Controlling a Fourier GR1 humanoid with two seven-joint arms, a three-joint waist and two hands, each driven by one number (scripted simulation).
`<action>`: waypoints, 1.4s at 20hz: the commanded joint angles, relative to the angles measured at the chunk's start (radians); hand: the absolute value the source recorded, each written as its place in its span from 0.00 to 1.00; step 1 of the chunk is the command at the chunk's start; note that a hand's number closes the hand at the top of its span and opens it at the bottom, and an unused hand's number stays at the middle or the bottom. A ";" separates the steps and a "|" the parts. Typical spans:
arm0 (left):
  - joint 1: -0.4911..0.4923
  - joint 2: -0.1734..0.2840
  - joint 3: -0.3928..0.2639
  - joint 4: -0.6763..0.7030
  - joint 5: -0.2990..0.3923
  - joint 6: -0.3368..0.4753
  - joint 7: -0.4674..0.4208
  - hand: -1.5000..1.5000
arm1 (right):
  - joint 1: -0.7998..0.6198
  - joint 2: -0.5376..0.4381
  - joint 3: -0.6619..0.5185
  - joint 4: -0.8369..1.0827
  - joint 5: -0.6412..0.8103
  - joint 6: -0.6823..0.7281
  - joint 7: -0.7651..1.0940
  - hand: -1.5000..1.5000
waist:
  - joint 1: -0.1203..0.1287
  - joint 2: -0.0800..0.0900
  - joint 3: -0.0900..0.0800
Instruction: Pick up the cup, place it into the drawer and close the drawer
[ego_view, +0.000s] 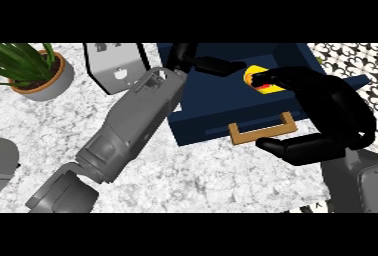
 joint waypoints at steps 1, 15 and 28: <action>0.001 0.000 0.026 -0.043 0.091 -0.008 -0.061 0.00 | -0.007 -0.009 0.075 0.004 -0.095 0.128 0.033 1.00 | 0.011 -0.007 -0.001; -0.011 0.000 0.070 0.006 0.190 0.058 -0.180 0.00 | 0.141 -0.221 0.261 0.001 0.435 0.180 0.018 0.00 | 0.151 -0.034 0.001; 0.195 0.076 0.094 -0.137 0.208 -0.067 -0.235 0.00 | -0.027 -0.125 0.364 0.720 0.766 -0.036 -0.246 1.00 | 0.267 -0.041 0.001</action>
